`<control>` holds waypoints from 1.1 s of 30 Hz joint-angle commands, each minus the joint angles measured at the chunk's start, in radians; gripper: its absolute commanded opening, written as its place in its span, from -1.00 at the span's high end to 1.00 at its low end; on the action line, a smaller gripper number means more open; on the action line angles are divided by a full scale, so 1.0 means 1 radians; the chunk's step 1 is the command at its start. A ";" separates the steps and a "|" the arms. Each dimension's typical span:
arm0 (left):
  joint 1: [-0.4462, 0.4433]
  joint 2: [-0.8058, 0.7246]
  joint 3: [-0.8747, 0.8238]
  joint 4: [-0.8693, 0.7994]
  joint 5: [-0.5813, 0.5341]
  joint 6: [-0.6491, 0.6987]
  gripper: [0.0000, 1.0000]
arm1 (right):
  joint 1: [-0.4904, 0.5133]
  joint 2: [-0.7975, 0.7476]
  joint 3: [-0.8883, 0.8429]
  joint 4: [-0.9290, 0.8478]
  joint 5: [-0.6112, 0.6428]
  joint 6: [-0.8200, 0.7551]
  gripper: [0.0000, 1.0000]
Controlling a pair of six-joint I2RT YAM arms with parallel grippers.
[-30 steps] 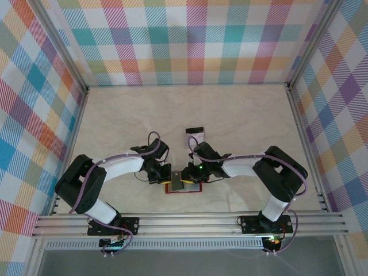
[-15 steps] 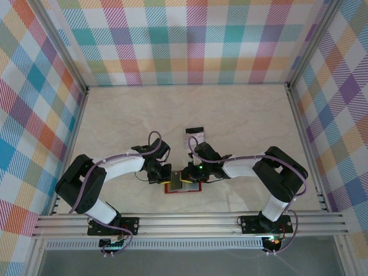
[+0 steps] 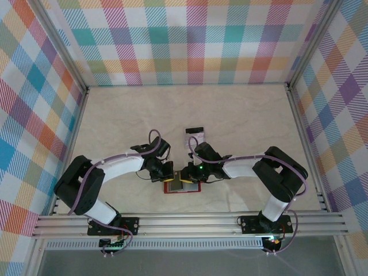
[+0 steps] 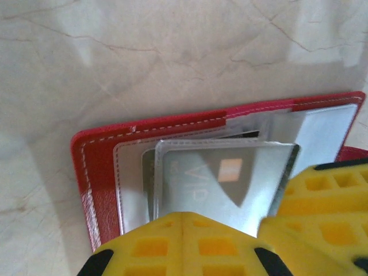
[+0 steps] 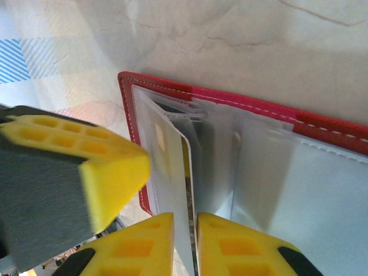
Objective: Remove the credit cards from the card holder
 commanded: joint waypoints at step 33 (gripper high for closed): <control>-0.009 0.023 -0.051 -0.036 -0.043 0.003 1.00 | -0.008 -0.014 -0.142 0.370 -0.048 0.128 0.85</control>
